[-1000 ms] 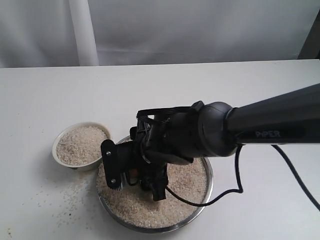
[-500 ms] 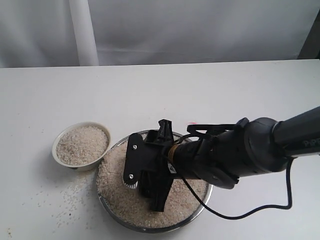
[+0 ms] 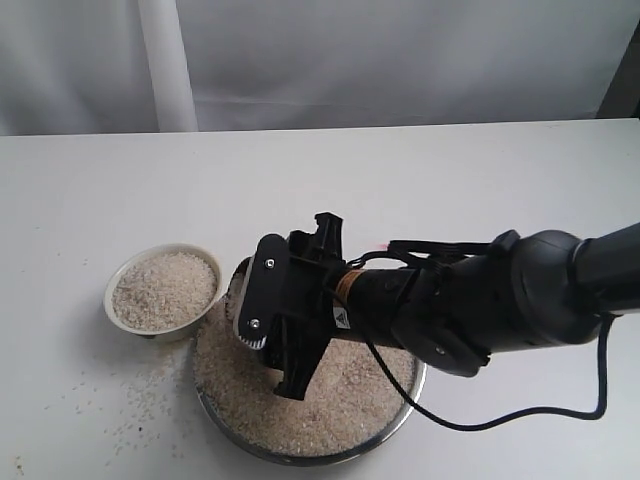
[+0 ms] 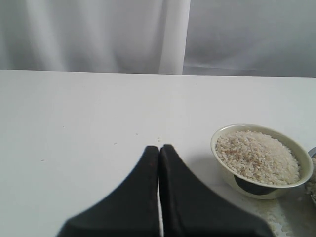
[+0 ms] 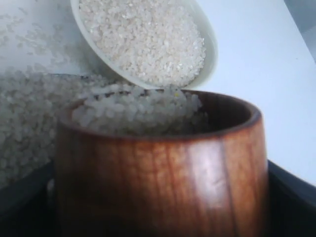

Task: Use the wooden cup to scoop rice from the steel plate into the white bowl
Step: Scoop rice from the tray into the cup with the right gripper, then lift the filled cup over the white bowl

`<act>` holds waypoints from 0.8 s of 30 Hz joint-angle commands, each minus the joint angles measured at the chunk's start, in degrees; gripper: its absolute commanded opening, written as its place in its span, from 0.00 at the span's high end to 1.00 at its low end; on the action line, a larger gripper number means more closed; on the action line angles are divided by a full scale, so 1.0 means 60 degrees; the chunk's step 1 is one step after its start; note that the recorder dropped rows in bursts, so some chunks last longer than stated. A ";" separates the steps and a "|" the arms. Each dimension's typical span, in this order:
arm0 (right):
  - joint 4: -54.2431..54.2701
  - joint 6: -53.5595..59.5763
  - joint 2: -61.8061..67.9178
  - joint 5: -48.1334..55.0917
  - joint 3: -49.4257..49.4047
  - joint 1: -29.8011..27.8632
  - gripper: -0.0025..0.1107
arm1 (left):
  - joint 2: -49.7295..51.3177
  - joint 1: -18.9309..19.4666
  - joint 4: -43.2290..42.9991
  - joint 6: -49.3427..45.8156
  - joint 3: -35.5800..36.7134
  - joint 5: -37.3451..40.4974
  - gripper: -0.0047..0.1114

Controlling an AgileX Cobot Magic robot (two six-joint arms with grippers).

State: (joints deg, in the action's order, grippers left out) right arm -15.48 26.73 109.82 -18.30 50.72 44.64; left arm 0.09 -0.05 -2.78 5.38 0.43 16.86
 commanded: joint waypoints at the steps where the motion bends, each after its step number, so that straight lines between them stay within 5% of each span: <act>1: 0.0076 -0.0226 -0.0149 -0.0443 -0.0030 -0.0031 0.98 | -0.0016 -0.0035 0.0044 0.0024 -0.0072 -0.0094 0.96; 16: 0.0119 -0.0271 -0.0155 -0.0490 0.0136 -0.0014 0.98 | -0.0016 -0.0035 0.0044 0.0024 -0.0072 -0.0094 0.96; 24: -0.0004 -0.0271 -0.0172 0.2241 0.2227 0.0070 0.98 | -0.0016 -0.0035 0.0044 0.0024 -0.0072 -0.0094 0.96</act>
State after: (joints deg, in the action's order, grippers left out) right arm -15.33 25.32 109.71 -9.27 59.25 44.64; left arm 0.09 -0.05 -2.78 5.38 0.43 16.86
